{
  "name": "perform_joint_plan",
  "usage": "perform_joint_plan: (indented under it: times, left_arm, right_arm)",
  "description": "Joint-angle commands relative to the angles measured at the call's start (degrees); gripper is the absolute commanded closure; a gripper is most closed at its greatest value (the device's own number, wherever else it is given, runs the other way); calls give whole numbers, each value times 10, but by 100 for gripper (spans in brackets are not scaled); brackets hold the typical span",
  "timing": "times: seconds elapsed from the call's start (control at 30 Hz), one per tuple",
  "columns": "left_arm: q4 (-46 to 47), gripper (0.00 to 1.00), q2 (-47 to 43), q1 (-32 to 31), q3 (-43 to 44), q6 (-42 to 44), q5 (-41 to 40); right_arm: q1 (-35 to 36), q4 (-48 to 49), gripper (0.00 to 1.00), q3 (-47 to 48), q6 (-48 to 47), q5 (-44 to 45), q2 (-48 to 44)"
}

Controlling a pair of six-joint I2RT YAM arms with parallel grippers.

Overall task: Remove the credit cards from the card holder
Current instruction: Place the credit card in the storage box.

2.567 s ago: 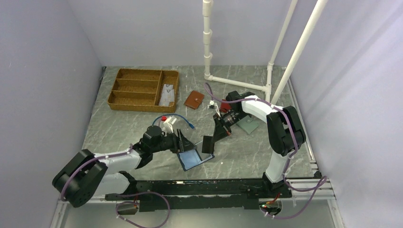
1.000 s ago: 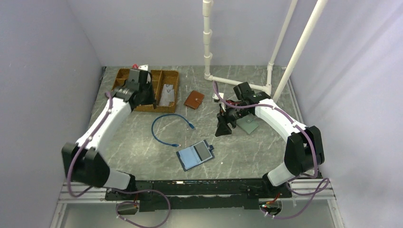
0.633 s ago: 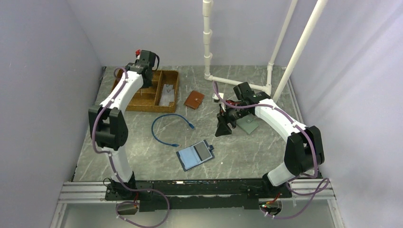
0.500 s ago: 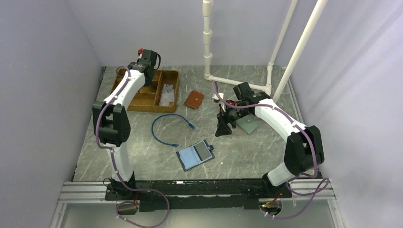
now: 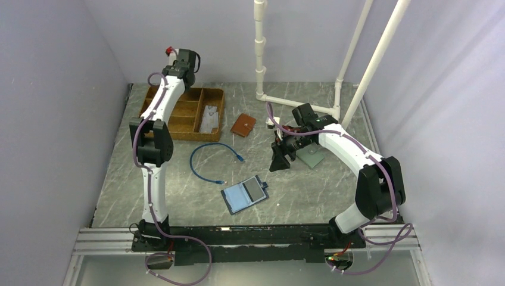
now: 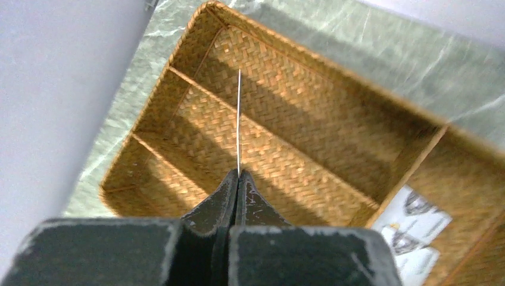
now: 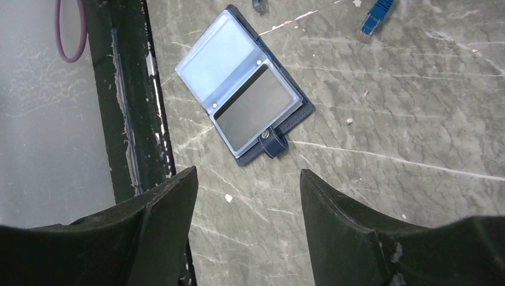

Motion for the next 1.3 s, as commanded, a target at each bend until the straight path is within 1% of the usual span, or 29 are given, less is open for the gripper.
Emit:
perform_joint_plan:
  times: [0.0,0.07,0.1,0.17,0.23,0.3,0.4,0.53,0.63,0.7,0.8,0.93,1.07,1.27]
  left_arm:
    - [-80,100,19,23,76,-196,17]
    - [-93,100,12,46,68,-283,75]
    - [-90,100,4,57,56,-326,104]
    - [-62,100,-13,75,25,-383,152]
    - [-36,100,-21,82,11,-423,174]
    - [-27,100,-18,86,19,-454,188]
    - [-23,100,-1,97,37,-497,242]
    - [-18,100,11,100,41,-530,291]
    - [1,100,0,100,18,-551,305]
    - [17,100,-2,115,4,-577,322]
    - [15,100,19,124,21,-615,357]
    - [-16,100,53,127,58,-644,366]
    - [-8,100,56,130,41,-672,375]
    - [-13,100,70,133,44,-677,383]
  right_arm:
    - [0,0,34,-1,-10,-12,6]
    - [1,0,34,-1,-11,-12,7]
    - [1,0,34,-1,-10,-12,8]
    - [2,0,34,-1,-10,-12,10]
    - [4,0,34,-1,-11,-13,13]
    - [7,0,34,-1,-11,-13,14]
    - [11,0,34,-1,-11,-10,16]
    - [13,0,34,-2,-11,-10,16]
    - [14,0,34,-2,-11,-10,15]
    - [15,0,34,-2,-11,-10,17]
    - [18,0,34,-2,-11,-8,17]
    - [19,0,34,-3,-11,-6,15]
    - [19,0,34,-3,-11,-7,15]
    - [19,0,34,-3,-12,-9,15]
